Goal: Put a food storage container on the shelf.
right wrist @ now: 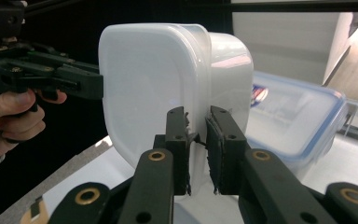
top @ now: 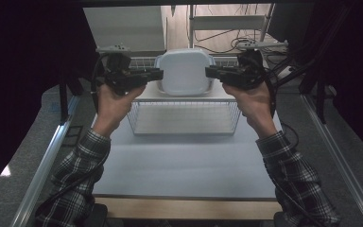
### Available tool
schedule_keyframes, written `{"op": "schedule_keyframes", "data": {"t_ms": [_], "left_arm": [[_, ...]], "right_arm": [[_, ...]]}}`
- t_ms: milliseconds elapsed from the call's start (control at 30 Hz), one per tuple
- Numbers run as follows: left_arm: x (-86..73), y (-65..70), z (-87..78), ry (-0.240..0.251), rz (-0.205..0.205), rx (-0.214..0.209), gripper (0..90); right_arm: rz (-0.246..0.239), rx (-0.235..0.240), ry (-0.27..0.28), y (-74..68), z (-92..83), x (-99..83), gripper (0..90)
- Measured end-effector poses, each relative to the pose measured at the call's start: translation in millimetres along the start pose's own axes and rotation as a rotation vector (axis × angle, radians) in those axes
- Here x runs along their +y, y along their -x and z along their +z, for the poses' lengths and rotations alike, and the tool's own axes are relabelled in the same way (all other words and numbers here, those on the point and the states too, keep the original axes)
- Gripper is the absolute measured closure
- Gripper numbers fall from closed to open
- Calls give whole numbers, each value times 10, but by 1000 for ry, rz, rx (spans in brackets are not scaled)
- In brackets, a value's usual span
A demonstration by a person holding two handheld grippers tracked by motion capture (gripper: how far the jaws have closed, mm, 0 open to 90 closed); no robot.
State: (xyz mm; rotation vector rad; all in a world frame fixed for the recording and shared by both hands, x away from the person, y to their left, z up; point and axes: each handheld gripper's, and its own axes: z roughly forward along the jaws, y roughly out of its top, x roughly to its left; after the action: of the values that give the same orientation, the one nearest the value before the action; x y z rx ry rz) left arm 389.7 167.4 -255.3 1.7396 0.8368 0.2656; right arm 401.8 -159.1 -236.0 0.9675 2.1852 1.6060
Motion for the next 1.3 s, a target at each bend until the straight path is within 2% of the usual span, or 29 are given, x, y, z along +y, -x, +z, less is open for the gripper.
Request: {"op": "schedule_keyframes", "data": {"t_ms": [233,467,667,767,967,1067,1233,1300], "left_arm": [[160,-169,103,-11,-30,13,798],[222,-293,221,-26,-45,27,792],[232,-315,273,-13,-43,47,768],[243,-310,284,-10,-39,46,718],[275,-270,363,-16,-14,78,626],[269,-277,402,-20,-23,90,621],[250,-307,454,-34,-27,110,616],[249,-321,460,-30,-38,104,609]], "right_arm": [[23,-26,4,127,148,169,790],[68,-40,-8,269,294,221,784],[112,-37,-22,353,362,239,778],[131,-32,-21,377,381,242,765],[100,-68,-26,374,439,259,690],[81,-91,-32,369,479,261,664],[85,-101,-21,388,529,266,634],[86,-105,-16,387,546,267,622]]}}
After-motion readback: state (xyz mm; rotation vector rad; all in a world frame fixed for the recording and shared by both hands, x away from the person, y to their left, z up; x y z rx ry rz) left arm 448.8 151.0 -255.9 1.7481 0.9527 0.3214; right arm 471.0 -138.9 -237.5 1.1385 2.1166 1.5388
